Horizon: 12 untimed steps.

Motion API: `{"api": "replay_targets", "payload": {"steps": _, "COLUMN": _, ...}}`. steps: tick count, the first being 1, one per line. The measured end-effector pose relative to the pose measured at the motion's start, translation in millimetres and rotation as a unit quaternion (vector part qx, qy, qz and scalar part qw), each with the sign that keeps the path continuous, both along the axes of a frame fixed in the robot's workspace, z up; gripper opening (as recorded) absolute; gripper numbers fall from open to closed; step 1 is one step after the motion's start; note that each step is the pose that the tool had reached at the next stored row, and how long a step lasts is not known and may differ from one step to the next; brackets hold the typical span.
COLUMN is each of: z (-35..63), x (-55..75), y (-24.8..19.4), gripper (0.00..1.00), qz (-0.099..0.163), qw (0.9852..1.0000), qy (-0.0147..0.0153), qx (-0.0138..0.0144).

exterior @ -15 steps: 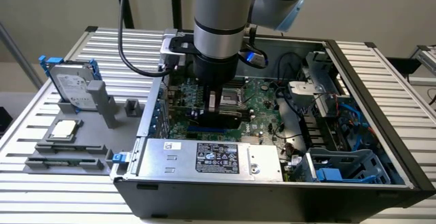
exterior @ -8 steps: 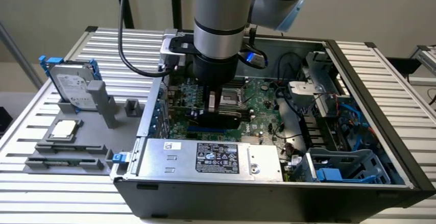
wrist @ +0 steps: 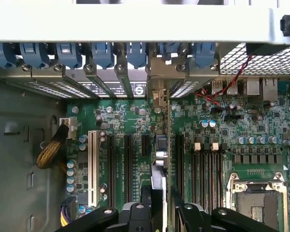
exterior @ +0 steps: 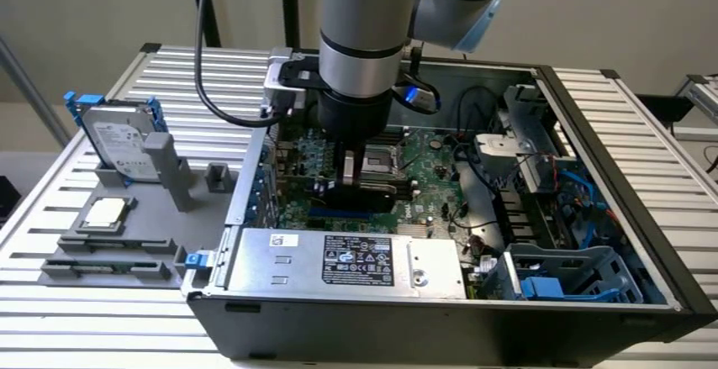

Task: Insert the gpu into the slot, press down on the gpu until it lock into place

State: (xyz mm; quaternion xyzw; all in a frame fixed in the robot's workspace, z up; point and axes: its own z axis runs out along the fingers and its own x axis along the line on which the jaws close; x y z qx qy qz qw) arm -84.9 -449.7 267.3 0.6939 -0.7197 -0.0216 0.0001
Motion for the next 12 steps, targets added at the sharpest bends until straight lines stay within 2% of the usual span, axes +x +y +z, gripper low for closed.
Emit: {"api": "replay_targets", "payload": {"steps": 12, "z": -5.1, "x": 0.0, "y": 0.2, "gripper": 0.26, "qz": 0.000, "qw": 1.0000, "qy": 0.0016, "qx": -0.0001}}
